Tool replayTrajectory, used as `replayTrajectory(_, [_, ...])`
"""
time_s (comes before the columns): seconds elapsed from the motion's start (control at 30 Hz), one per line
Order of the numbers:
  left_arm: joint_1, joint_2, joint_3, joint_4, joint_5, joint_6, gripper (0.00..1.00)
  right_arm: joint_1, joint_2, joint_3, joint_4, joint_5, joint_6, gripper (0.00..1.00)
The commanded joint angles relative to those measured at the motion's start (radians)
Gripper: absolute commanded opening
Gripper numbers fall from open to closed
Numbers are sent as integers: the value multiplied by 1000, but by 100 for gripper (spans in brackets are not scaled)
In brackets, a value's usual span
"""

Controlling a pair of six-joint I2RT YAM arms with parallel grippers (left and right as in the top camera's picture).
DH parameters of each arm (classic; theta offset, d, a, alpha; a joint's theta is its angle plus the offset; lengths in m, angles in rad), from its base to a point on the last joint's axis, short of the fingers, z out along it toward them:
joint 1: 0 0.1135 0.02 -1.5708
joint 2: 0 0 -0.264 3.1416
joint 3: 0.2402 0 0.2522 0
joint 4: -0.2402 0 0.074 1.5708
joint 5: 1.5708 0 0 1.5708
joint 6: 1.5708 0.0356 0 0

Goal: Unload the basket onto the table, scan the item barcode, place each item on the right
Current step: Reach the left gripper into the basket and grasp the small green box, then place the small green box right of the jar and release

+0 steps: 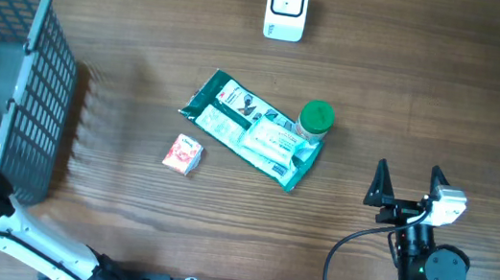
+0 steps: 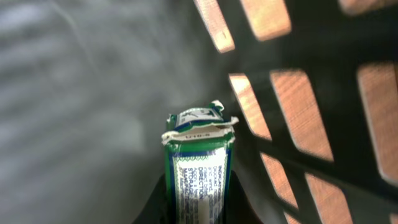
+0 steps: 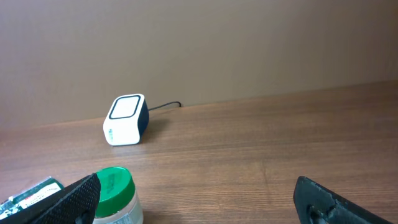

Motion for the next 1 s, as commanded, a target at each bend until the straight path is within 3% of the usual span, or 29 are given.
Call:
replayTrajectory(0.0, [-6, 78, -28, 119, 401, 177, 4, 0, -5, -1, 3, 6, 12, 100])
replayTrajectory(0.1, [-6, 76, -26, 283, 894, 214, 4, 0, -5, -1, 3, 6, 11, 100])
replayTrajectory(0.13, [-14, 75, -26, 401, 1096, 212, 4, 0, -5, -1, 3, 6, 12, 100])
replayTrajectory(0.23, [-47, 50, -26, 632, 1372, 129, 4, 0, -5, -1, 3, 6, 12, 100])
replayTrajectory(0.3, [-78, -19, -26, 753, 1432, 82, 4, 0, -5, -1, 3, 6, 12, 100])
replayTrajectory(0.63, [-121, -508, -26, 762, 1295, 106, 4, 0, -5, -1, 3, 6, 11, 100])
replayTrajectory(0.73, [-228, -628, -26, 761, 1259, 312, 5, 0, -5, -1, 3, 6, 12, 99])
replayTrajectory(0.87, [-538, -676, -26, 642, 1255, 855, 8, 0, -5, -1, 3, 6, 11, 100])
replayTrajectory(0.93, [-749, -658, -26, 463, 1120, 1092, 6, 0, -5, -1, 3, 6, 12, 100])
replayTrajectory(0.97, [-919, -626, -26, 326, 926, 1214, 4, 0, -5, -1, 3, 6, 12, 100])
